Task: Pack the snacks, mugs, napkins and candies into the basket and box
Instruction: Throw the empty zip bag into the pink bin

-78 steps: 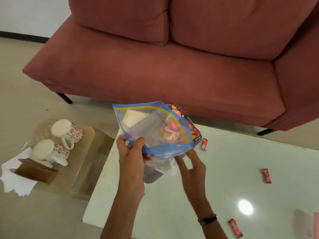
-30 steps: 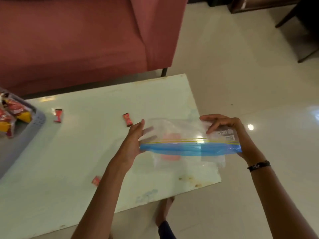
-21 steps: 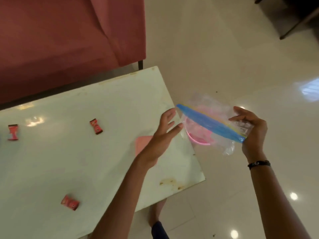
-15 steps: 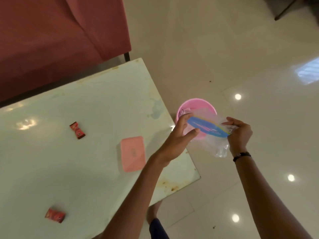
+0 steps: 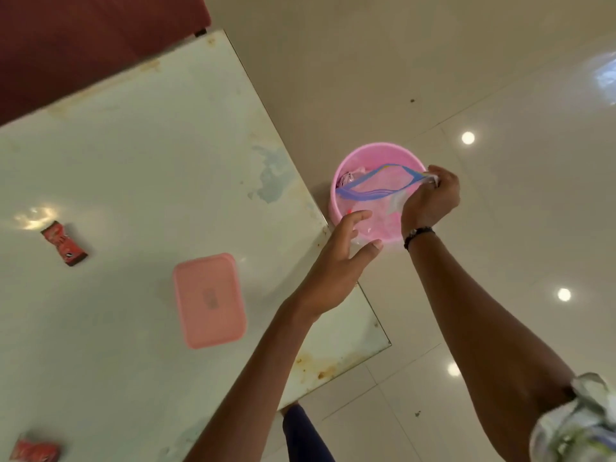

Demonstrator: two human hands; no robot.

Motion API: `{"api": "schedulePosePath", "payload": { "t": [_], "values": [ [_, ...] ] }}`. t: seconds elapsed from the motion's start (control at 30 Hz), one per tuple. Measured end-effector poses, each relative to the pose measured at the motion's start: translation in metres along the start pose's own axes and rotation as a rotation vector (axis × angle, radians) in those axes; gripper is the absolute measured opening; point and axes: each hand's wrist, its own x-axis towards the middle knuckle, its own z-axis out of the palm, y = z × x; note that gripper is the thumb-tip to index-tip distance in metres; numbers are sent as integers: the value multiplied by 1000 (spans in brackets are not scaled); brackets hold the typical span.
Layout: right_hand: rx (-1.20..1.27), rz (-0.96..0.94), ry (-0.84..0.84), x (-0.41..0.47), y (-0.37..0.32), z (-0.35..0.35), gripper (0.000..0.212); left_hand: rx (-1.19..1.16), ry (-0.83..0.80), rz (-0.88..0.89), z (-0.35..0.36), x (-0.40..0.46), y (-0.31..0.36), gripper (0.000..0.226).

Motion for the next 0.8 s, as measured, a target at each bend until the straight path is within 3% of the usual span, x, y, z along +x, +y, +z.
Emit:
{"api": "schedulePosePath", "payload": {
  "t": [0.13, 0.2, 0.27, 0.43, 0.5, 0.57, 0.63, 0.8],
  "values": [
    [254, -195, 79, 8, -4, 6, 38, -16, 7, 15, 2, 12, -5, 40],
    [261, -283, -21, 16, 1, 10, 36, 1, 11, 17, 2, 18, -4, 39],
    [41, -324, -209, 17, 17, 14, 31, 14, 15, 16, 2, 25, -2, 40],
    [-833, -479, -828, 7, 66, 22, 38, 59, 5, 3, 7, 43, 3, 41],
    [-1176, -432, -1117, 6, 69, 20, 52, 104, 0, -4, 8, 51, 4, 41],
    [-1273, -340, -1302, 6, 66, 15, 66, 143, -4, -24, 8, 59, 4, 39],
    [-1191, -293, -1328, 4, 63, 9, 69, 167, 2, -48, 9, 63, 5, 39],
    [-950, -442, -1087, -4, 67, -6, 70, 173, 23, -63, 10, 60, 9, 39]
  ]
}}
